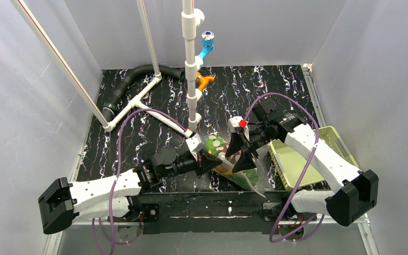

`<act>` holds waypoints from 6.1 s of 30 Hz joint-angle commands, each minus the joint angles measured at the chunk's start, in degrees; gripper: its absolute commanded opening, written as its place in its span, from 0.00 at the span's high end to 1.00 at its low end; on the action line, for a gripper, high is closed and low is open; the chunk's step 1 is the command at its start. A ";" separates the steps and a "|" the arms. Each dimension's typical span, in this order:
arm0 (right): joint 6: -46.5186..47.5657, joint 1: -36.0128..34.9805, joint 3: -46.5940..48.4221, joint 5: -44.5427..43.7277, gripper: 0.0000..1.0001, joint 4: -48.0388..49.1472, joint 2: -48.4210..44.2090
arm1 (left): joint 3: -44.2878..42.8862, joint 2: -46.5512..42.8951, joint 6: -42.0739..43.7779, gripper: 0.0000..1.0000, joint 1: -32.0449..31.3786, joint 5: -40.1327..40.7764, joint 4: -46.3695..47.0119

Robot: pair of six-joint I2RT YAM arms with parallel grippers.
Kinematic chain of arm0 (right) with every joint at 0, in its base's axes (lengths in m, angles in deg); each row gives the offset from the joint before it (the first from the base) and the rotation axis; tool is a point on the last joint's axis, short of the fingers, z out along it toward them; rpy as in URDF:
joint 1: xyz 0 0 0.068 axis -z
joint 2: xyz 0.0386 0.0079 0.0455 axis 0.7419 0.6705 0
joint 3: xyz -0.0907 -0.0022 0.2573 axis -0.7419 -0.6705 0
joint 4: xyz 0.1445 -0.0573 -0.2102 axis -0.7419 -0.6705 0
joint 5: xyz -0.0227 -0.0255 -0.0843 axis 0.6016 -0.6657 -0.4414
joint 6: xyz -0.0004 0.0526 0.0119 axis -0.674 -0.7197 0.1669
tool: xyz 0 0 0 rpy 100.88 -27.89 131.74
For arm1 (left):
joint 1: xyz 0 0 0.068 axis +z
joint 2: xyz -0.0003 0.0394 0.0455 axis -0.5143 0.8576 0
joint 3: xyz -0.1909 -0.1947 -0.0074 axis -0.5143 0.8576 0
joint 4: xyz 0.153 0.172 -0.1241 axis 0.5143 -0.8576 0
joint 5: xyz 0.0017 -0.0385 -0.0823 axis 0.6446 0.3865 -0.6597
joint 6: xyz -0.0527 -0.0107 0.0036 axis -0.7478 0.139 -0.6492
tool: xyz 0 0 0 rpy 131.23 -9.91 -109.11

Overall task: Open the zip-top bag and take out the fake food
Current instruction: Unzip the zipper food storage bag at the center of the board.

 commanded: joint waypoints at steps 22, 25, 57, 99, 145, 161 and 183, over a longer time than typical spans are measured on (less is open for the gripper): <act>-5.24 -0.48 4.39 0.40 0.27 1.92 1.80 | 0.65 1.23 -1.37 1.00 -0.01 0.50 5.41; -8.51 -0.88 5.99 0.11 0.30 3.03 3.05 | -0.02 2.27 -1.46 1.00 -0.01 0.17 5.54; -15.57 -5.39 4.88 -7.39 0.87 6.89 4.71 | -0.60 1.44 -0.28 1.00 -0.01 2.52 3.50; -7.20 -4.61 11.72 -17.35 0.99 -4.32 2.74 | -4.04 -12.29 4.55 1.00 -0.01 9.77 -12.12; 0.77 -0.43 18.27 -23.24 0.99 -11.85 4.36 | 0.78 -21.77 6.09 1.00 -0.04 12.16 -17.61; 3.24 2.66 19.32 -25.40 0.99 -13.15 4.41 | -0.08 -28.86 8.95 1.00 -0.01 16.43 -25.52; 7.95 3.66 28.30 -30.72 0.99 -17.37 10.67 | 1.81 -34.20 9.31 1.00 -0.01 18.87 -28.90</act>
